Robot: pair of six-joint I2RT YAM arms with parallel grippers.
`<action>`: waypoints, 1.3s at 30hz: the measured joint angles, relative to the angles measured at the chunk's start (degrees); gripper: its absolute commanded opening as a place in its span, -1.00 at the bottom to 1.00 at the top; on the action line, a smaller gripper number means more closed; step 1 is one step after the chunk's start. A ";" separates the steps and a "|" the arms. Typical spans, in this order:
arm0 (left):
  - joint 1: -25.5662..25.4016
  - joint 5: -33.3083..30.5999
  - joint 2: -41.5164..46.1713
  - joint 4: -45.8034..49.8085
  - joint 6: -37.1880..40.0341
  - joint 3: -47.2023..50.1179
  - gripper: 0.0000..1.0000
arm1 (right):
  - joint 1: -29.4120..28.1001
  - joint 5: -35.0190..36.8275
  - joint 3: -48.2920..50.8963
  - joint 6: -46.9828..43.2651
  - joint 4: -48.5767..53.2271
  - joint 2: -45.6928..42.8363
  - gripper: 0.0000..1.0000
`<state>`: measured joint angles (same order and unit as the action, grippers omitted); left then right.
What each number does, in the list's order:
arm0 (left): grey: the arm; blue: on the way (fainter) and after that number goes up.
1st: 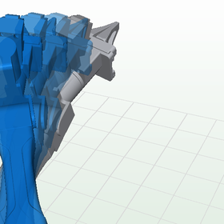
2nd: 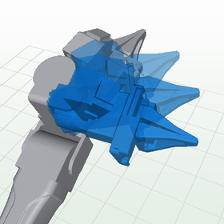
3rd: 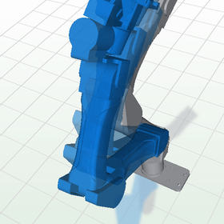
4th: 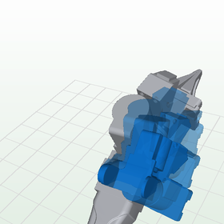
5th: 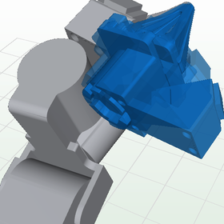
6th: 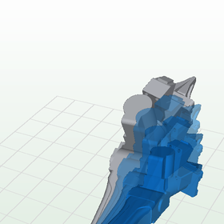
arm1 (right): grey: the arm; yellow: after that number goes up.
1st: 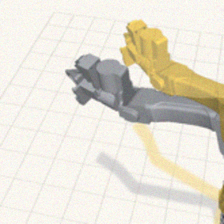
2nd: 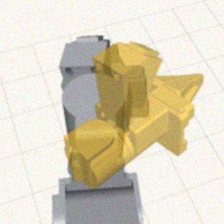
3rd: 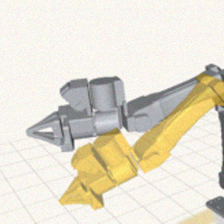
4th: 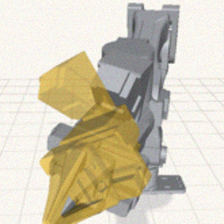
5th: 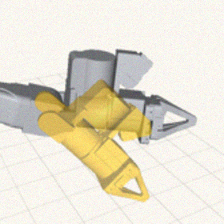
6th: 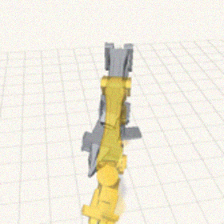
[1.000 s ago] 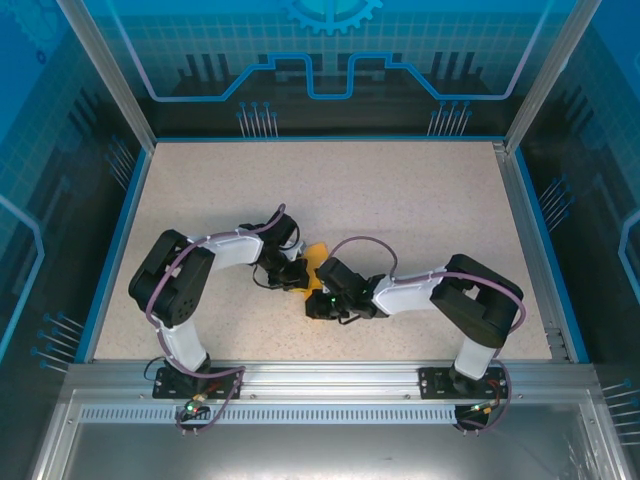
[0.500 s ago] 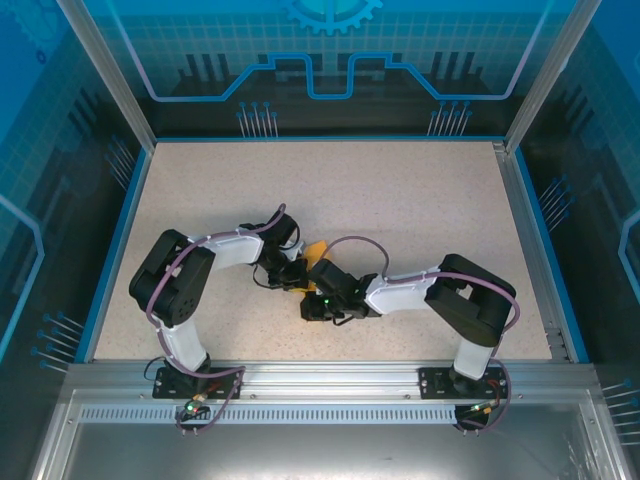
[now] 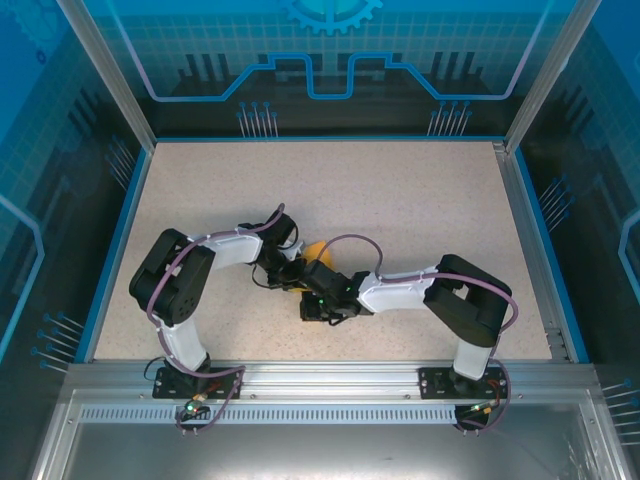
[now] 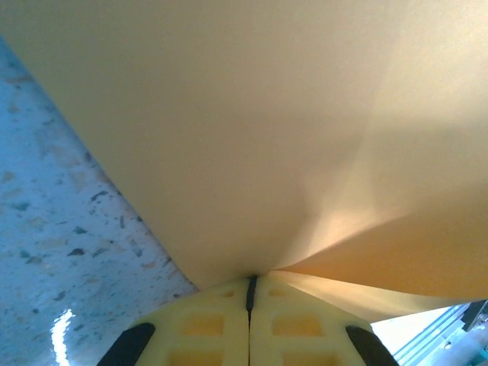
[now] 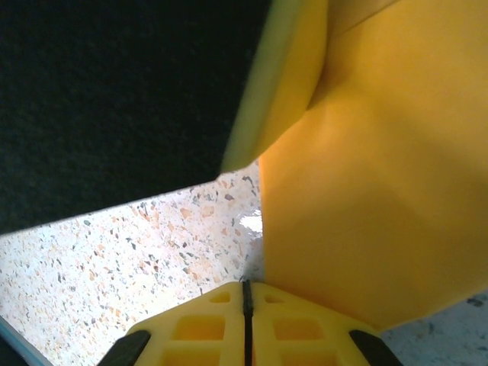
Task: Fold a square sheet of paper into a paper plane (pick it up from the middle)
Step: Third fold the triangle at the center of the table.
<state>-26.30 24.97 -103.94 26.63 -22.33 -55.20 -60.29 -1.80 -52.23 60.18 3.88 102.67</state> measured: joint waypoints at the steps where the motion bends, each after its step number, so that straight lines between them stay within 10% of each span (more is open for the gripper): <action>1: -0.02 -0.04 0.00 0.00 0.07 0.00 -0.88 | 0.00 -0.02 0.55 -0.09 -0.68 -0.17 -0.84; 21: -0.76 -1.20 0.02 0.24 0.04 -0.28 -0.88 | -4.46 -5.31 12.09 -3.23 -2.71 -11.02 -0.84; 39: -2.47 -4.02 -0.04 1.42 0.31 -1.97 -0.88 | 17.31 -8.37 8.46 -6.40 -5.46 -12.11 -0.81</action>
<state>-28.77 20.95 -103.98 28.05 -22.02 -57.17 -42.98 -10.17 -43.77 53.78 -1.58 90.56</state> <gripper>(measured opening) 0.065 0.094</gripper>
